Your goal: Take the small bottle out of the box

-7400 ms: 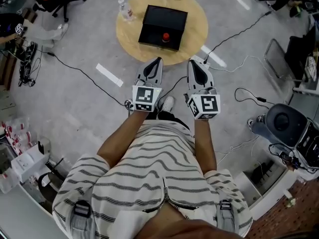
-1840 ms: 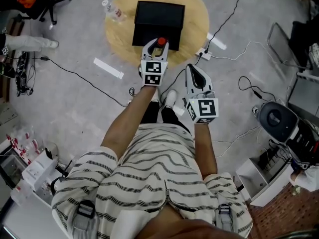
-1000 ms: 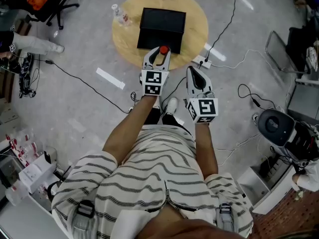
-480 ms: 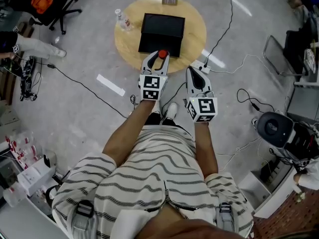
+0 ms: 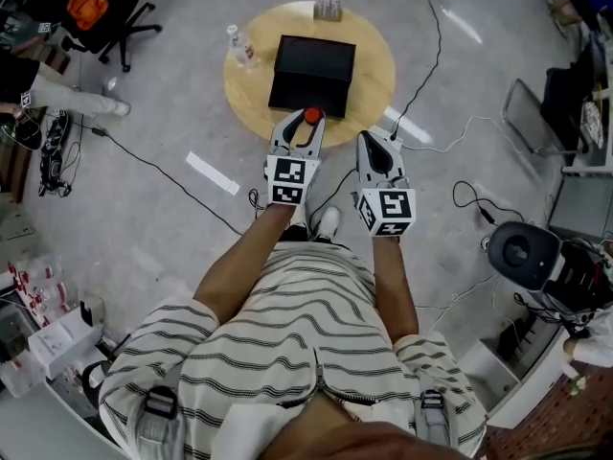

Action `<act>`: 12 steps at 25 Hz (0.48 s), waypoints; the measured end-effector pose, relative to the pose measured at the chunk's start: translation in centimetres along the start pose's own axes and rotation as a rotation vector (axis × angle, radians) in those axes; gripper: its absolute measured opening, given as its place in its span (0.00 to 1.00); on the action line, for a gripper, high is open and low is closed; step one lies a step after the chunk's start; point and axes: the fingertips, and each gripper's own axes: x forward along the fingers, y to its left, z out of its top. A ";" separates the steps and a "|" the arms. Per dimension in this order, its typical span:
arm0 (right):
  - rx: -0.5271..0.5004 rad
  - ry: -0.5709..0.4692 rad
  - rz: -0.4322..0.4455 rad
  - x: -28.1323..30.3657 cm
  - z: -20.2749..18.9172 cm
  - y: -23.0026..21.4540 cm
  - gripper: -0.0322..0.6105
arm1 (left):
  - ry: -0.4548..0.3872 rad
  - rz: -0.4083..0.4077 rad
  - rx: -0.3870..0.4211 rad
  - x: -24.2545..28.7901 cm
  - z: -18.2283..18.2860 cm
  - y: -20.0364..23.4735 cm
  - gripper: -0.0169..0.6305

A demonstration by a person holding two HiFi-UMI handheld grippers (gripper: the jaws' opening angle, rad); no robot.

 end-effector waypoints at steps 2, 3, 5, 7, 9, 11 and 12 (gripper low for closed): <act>-0.003 -0.004 0.001 0.0 0.1 -0.2 0.07 | -0.004 -0.001 0.002 -0.2 0.2 -0.2 0.25; -0.005 -0.005 0.003 0.1 0.2 -0.2 0.07 | -0.006 -0.001 0.001 -0.3 0.4 -0.2 0.26; -0.010 -0.005 0.007 0.3 0.3 0.0 0.07 | -0.009 -0.001 0.000 -0.6 0.6 -0.1 0.25; -0.014 -0.004 0.013 0.5 0.3 0.3 0.07 | -0.012 -0.001 0.001 -1.0 0.8 0.1 0.26; -0.014 -0.004 0.018 0.5 0.1 0.3 0.07 | -0.014 0.000 0.004 -1.1 0.8 0.1 0.26; -0.013 -0.009 0.023 0.6 0.1 0.4 0.07 | -0.018 0.004 0.004 -1.3 0.9 0.2 0.25; -0.014 -0.011 0.027 0.7 0.2 0.5 0.07 | -0.020 0.005 0.003 -1.4 1.0 0.3 0.26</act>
